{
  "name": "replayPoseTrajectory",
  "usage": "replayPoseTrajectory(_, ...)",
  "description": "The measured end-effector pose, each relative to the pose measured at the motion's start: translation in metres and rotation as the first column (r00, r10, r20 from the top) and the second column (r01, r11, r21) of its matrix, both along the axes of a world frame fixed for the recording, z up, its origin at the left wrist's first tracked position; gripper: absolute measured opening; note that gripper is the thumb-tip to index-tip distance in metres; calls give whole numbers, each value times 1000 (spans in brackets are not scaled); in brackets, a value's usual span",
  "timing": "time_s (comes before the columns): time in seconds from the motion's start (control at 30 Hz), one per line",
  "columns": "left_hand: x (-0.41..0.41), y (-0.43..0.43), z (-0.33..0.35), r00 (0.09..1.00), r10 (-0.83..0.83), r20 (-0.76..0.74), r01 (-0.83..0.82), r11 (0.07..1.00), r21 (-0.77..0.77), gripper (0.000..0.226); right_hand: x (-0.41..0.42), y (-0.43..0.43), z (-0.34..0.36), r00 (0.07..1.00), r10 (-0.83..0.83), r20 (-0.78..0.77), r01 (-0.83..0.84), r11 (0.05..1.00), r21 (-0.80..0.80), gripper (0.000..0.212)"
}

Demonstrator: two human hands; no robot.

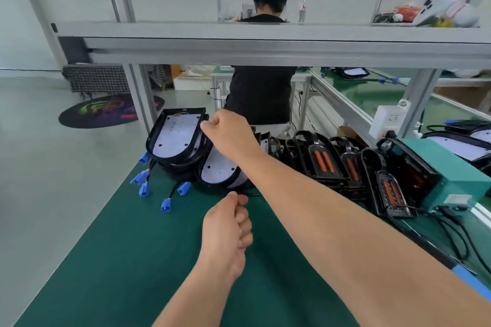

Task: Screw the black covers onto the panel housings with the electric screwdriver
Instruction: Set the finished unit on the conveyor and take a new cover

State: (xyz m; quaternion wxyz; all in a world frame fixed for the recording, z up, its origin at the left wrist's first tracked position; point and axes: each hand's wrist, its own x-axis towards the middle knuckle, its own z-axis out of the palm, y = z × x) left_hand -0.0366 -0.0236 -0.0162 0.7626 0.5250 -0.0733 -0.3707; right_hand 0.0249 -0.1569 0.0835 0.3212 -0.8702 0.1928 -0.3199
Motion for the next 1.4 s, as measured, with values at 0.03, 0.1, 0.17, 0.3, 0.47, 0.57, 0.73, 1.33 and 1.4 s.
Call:
replayPoseTrajectory(0.03, 0, 0, 0, 1000, 5, -5, -5, 1000, -5, 22, 11, -2, 1, 1000, -6, -14, 6, 1000, 10, 41)
replayPoseTrajectory(0.1, 0, -1, -1, 1000, 15, -17, -15, 1000, -19, 23, 32, -8, 2, 998, -26, -49, 28, 999, 30, 43)
replayPoseTrajectory(0.17, -1, -2, -2, 999, 28, -27, -29, 999, -24, 24, 49, -13, 0, 996, -46, -73, 49, 998, 40, 38)
replayPoseTrajectory(0.3, -1, -2, -4, 999, 30, -30, -30, 999, -15, 27, 70, -15, -6, 991, -62, -118, 64, 998, 16, 33)
replayPoseTrajectory(0.47, -1, -2, -6, 999, 36, -20, -36, 999, -8, 26, 73, -18, -12, 988, -84, -132, 81, 996, -29, 34)
replayPoseTrajectory(0.57, -2, -2, -5, 999, 39, -17, -39, 999, -10, 26, 70, -17, -9, 990, -76, -123, 73, 997, -31, 40)
replayPoseTrajectory(0.73, -2, -2, -6, 999, 44, -25, -45, 999, -20, 25, 55, -17, -7, 994, -108, -18, 109, 994, 25, 28)
replayPoseTrajectory(1.33, 3, 0, 2, 978, -8, -207, -23, 989, -146, 40, -144, 7, -25, 824, -224, 520, -30, 900, 435, 35)
replayPoseTrajectory(1.4, 6, 3, 4, 957, -50, -287, -11, 979, -206, 52, -170, 18, -26, 792, -235, 563, -86, 870, 485, 36)
